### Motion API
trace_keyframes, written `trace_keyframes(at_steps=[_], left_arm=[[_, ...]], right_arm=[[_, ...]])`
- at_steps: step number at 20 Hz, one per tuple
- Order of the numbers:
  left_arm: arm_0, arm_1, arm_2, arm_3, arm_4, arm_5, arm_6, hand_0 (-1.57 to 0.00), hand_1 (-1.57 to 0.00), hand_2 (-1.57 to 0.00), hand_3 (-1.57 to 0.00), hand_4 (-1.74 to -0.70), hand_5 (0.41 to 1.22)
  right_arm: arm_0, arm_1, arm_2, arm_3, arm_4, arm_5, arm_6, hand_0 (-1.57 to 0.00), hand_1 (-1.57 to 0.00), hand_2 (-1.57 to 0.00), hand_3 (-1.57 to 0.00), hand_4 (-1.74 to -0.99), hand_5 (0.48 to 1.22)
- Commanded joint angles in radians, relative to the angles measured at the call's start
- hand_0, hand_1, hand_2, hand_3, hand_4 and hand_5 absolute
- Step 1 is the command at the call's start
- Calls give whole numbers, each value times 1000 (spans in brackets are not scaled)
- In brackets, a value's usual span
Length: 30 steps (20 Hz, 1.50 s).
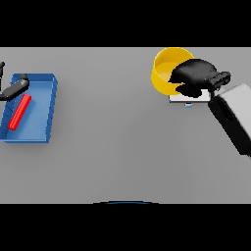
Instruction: Pick up the red beaker and tilt it to pour out 1 green nut into yellow bowl. Pick up the yellow bowl and place it on the metallic measuring scale.
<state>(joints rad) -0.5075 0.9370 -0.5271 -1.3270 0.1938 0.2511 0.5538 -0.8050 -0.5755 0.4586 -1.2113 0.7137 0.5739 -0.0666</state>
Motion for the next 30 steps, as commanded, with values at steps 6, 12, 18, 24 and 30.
trace_keyframes(at_steps=[6,12,18,24,30], left_arm=[[0,8,0,-13,1,3,31,1,1,1,1,-832,773],[11,15,3,-11,1,3,32,1,1,1,1,-818,756],[2,12,2,-11,1,0,34,1,1,1,1,-796,733],[-8,8,4,-3,2,-4,32,1,1,1,1,-809,734],[-25,-16,-10,16,-8,-3,54,1,1,1,1,-812,745]], right_arm=[[-47,-13,-30,213,-5,-82,-53,-1571,-1571,-1571,-1172,-1720,1221],[-71,6,-20,417,8,-174,-92,-1571,-1571,-1571,-1308,-1723,1221],[-109,61,-5,573,20,-259,-114,-1571,-1518,-1563,-1482,-1727,1221],[-129,73,4,671,17,-299,-154,-1527,-1401,-1569,-1320,-1725,1221],[-166,92,-10,722,-3,-253,-139,-780,-692,-810,-711,-1470,928]])
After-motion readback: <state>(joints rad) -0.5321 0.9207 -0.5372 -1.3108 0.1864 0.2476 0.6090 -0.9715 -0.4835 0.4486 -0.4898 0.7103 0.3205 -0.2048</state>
